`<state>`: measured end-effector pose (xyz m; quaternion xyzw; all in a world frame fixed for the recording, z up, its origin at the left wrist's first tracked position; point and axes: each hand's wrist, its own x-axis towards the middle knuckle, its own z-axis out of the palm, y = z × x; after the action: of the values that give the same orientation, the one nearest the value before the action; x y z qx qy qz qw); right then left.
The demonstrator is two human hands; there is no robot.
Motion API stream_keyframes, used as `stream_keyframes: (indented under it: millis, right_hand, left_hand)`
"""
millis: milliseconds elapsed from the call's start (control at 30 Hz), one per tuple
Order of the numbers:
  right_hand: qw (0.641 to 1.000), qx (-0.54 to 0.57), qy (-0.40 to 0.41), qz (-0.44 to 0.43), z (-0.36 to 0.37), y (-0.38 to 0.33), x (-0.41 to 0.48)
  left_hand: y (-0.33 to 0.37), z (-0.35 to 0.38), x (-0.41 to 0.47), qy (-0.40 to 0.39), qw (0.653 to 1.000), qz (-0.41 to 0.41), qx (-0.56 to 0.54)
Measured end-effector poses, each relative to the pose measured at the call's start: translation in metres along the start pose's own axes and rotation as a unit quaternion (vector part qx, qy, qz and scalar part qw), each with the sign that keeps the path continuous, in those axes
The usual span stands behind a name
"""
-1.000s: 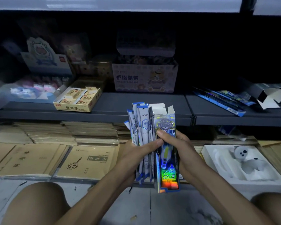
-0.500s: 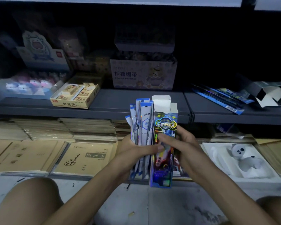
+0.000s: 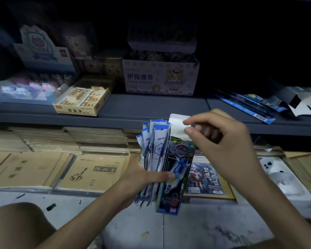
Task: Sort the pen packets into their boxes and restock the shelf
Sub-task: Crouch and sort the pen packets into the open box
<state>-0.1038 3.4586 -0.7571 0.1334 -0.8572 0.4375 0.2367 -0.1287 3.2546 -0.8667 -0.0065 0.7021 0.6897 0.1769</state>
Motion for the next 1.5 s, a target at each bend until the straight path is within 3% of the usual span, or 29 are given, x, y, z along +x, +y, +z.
stream_keyframes:
  millis: [67,267,500,567,767,933,1200,1500]
  right_hand:
    - [0.998,-0.036,-0.04,-0.016,0.005,-0.006,0.01]
    - [0.992,-0.012,-0.117,0.044,0.015,-0.016,0.034]
    - [0.981,0.019,-0.177,0.07,0.019,-0.018,0.042]
    - [0.986,0.042,-0.153,0.057,0.021,-0.019,0.044]
    - [0.978,0.201,0.018,0.046,-0.013,-0.02,0.07]
    - [0.935,0.34,0.031,0.097,-0.032,-0.011,0.064]
    - [0.965,0.211,0.084,0.128,-0.012,0.008,0.043]
    - [0.947,0.259,0.155,0.107,-0.037,0.021,0.042]
  left_hand:
    - [0.0,-0.001,-0.003,-0.008,1.0,0.0,0.003]
    - [0.009,-0.005,-0.017,-0.058,0.997,0.013,0.046]
    - [0.007,-0.012,-0.022,-0.039,0.997,-0.002,0.066]
    - [0.009,-0.013,-0.023,-0.03,0.997,0.002,0.07]
    - [-0.002,-0.016,-0.022,-0.008,0.997,-0.016,0.081]
    - [-0.002,-0.019,-0.018,0.024,0.997,-0.008,0.08]
    - [0.0,-0.01,-0.019,0.062,0.984,0.068,0.155]
    - [-0.001,-0.01,-0.019,0.104,0.974,0.099,0.176]
